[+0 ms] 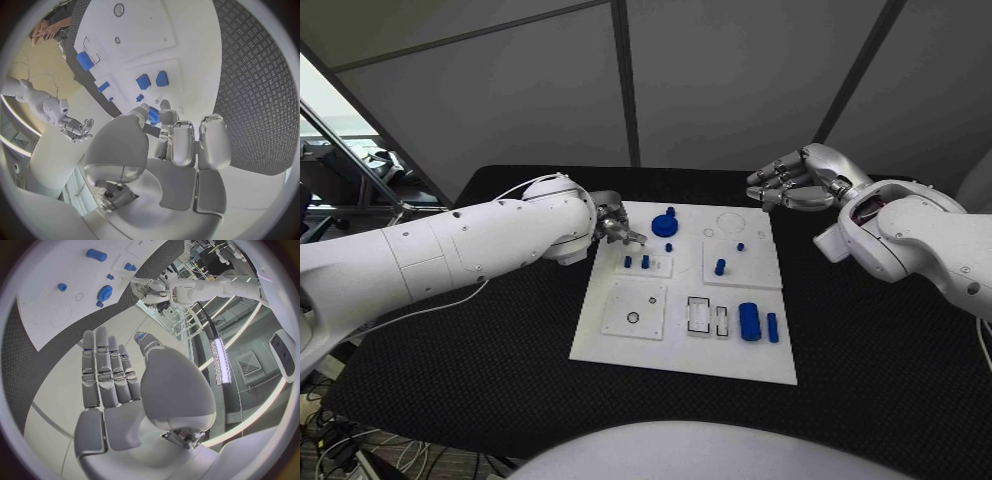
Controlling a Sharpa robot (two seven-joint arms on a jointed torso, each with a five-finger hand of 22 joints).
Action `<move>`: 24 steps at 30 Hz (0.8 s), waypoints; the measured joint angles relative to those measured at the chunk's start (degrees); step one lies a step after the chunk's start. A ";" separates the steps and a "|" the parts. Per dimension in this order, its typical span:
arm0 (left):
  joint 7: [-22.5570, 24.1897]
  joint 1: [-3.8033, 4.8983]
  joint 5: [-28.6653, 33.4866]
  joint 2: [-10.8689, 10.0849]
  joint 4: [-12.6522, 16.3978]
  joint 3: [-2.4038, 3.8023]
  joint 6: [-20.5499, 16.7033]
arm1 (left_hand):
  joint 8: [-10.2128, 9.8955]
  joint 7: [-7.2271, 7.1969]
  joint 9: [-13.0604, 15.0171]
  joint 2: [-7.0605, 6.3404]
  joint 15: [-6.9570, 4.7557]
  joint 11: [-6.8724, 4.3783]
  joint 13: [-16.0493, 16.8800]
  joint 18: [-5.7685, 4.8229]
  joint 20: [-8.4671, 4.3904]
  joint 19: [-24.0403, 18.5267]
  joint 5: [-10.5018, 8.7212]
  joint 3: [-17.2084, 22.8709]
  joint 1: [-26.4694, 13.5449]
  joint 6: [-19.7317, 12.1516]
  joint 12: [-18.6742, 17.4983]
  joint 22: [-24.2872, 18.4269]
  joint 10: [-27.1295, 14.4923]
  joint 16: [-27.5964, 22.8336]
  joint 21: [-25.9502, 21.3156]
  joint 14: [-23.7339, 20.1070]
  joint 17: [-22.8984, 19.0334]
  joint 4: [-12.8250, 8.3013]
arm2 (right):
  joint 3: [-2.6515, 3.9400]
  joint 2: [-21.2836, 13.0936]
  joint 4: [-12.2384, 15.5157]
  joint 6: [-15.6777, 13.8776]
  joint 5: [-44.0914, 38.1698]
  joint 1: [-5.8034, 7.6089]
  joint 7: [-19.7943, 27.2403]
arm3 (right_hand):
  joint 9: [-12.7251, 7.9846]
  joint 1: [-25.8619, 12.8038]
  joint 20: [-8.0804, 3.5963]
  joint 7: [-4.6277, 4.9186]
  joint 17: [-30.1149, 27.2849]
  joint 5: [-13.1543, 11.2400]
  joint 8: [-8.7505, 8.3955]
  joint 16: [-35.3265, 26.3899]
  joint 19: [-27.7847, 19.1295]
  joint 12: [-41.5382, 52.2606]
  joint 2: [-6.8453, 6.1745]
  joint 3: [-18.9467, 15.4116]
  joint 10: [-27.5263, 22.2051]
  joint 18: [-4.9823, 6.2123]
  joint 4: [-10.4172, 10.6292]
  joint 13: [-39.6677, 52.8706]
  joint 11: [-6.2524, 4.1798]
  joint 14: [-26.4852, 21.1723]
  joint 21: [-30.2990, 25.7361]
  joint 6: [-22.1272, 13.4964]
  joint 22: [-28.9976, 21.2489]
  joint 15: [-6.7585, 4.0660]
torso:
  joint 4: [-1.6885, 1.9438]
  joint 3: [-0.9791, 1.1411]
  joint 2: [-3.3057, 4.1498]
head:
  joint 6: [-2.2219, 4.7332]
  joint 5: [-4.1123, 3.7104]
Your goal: Assemble the parts on the task board
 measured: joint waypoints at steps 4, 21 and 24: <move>3.08 0.07 0.60 -0.08 -0.02 0.24 -2.96 | -3.27 2.82 -2.77 -0.41 2.66 2.72 -6.54 0.08 1.85 -13.72 0.00 -0.76 4.45 -5.41 -7.57 -9.97 -8.95 -16.18 -23.57 -5.55 -10.93 -0.13 | 0.00 -0.04 -0.01 -0.01 -0.01 0.00 0.00 | 0.00 0.00 0.00 0.00 0.00 0.00 0.00 0.00 0.00 0.00 0.00 0.00 0.00 0.00 0.00 0.00 0.00 0.00 0.00 0.00 0.00 0.00 | 0.00 0.03 0.01 | 0.07 -0.28; 26.56 0.12 2.50 5.20 -4.01 -3.77 -14.13 | -13.57 5.86 -20.00 -3.52 5.91 6.39 -26.18 3.68 5.30 -17.90 0.00 3.84 20.80 -4.50 -24.24 -20.73 -17.28 -31.88 -39.15 -16.51 -31.44 -7.41 | 0.00 0.02 -0.08 -0.03 -0.02 -0.01 0.00 | 0.00 0.00 0.00 0.00 0.01 0.00 0.00 -0.21 0.00 0.00 0.00 0.00 0.00 0.00 0.00 0.01 0.00 0.00 0.00 0.00 0.01 0.00 | -0.02 0.04 0.04 | 0.84 -1.52; 27.97 0.10 0.89 6.28 -5.68 -3.94 -13.86 | -14.77 5.64 -22.19 -4.00 5.81 6.43 -28.51 3.68 5.04 -16.80 0.00 3.68 20.31 -3.68 -25.38 -19.79 -17.24 -28.02 -37.84 -14.66 -30.40 -7.57 | -0.01 0.06 -0.08 -0.03 -0.02 -0.01 0.01 | 0.00 0.00 0.00 0.00 0.01 0.00 0.00 -0.21 0.00 0.00 0.00 0.00 0.00 0.00 0.00 0.01 0.00 0.00 0.00 0.00 0.01 0.00 | -0.03 0.03 0.05 | 0.92 -1.59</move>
